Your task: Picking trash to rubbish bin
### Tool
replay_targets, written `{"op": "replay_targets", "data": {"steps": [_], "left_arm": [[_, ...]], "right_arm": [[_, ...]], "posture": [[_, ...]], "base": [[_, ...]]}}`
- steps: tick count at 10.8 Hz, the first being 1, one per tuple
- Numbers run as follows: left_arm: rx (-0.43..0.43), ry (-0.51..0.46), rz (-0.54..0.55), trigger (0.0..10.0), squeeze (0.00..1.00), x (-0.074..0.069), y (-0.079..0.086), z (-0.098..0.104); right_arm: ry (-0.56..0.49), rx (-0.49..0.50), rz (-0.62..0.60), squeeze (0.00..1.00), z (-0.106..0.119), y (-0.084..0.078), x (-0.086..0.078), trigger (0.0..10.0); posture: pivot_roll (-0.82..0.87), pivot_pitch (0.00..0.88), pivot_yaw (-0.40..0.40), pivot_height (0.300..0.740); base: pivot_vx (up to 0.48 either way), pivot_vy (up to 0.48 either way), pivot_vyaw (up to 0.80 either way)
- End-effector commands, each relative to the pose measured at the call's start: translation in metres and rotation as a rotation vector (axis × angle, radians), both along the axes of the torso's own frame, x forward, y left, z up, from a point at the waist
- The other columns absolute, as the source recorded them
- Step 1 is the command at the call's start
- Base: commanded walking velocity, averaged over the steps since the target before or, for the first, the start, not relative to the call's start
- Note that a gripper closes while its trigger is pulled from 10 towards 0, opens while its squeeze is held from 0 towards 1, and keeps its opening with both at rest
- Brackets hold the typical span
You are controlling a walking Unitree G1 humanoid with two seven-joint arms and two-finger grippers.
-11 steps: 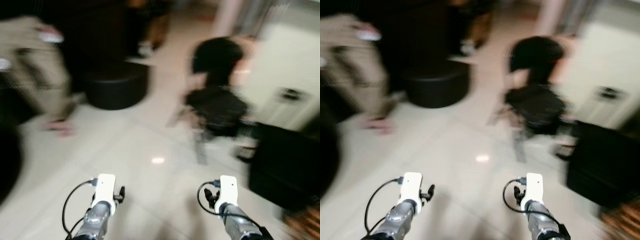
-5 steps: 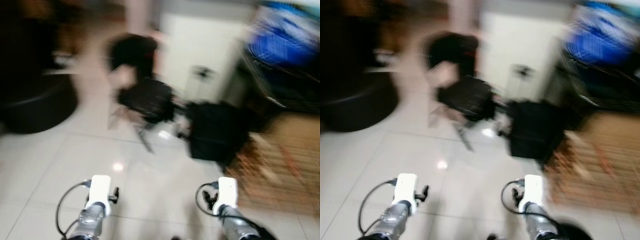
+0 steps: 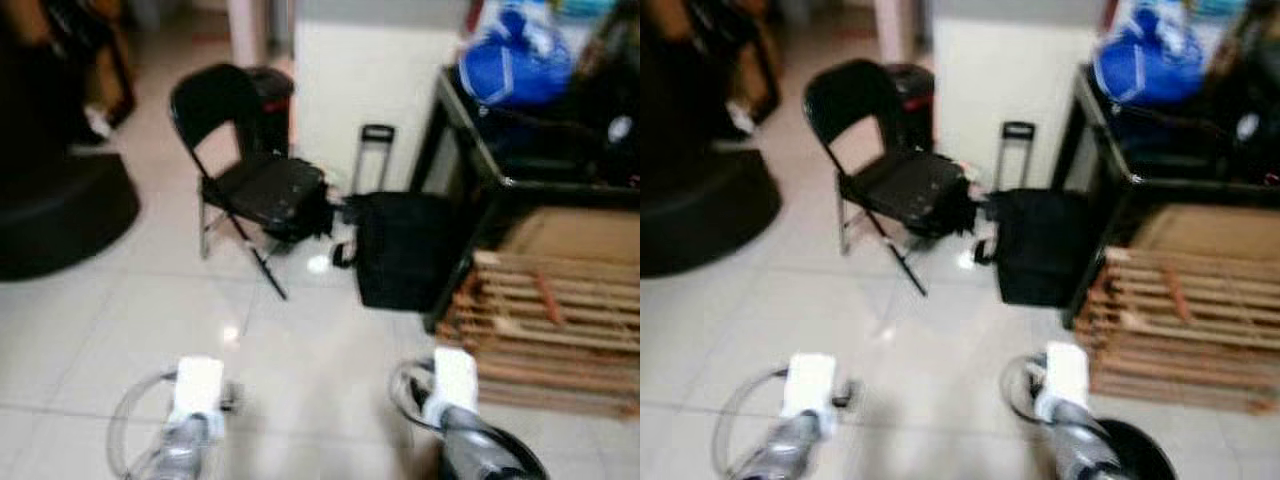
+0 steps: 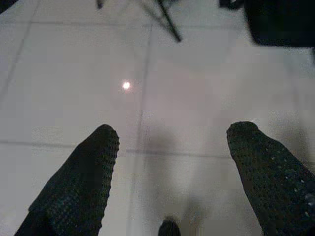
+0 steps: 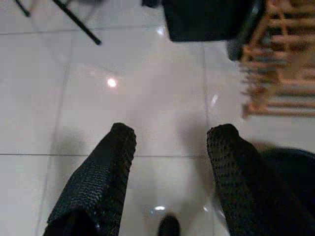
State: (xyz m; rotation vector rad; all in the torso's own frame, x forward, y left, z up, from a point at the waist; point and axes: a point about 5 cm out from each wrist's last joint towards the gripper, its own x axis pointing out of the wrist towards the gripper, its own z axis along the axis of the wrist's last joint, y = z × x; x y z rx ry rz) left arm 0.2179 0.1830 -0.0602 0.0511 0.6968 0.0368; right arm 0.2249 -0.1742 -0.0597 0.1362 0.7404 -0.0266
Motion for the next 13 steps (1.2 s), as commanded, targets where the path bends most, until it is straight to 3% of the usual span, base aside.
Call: {"op": "replay_targets", "data": {"steps": [1,13], "left_arm": [[0.019,-0.035,0.004,10.0,0.00,0.0094,0.0062,0.0071],[0.009,-0.038,0.009,10.0,0.00,0.0077,0.0033,0.0060]], "right_arm": [[0.005,0.008,-0.004,0.00,-0.0004,0.0033,0.0002,10.0],[0.006,-0.009,0.025,0.00,-0.0006,0.0037,-0.0002,10.0]], "posture": [[0.09,0.000,-0.035,0.740],[0.09,0.000,-0.043,0.740]], "base": [[0.000,0.000,-0.80],[0.000,0.000,-0.79]]}}
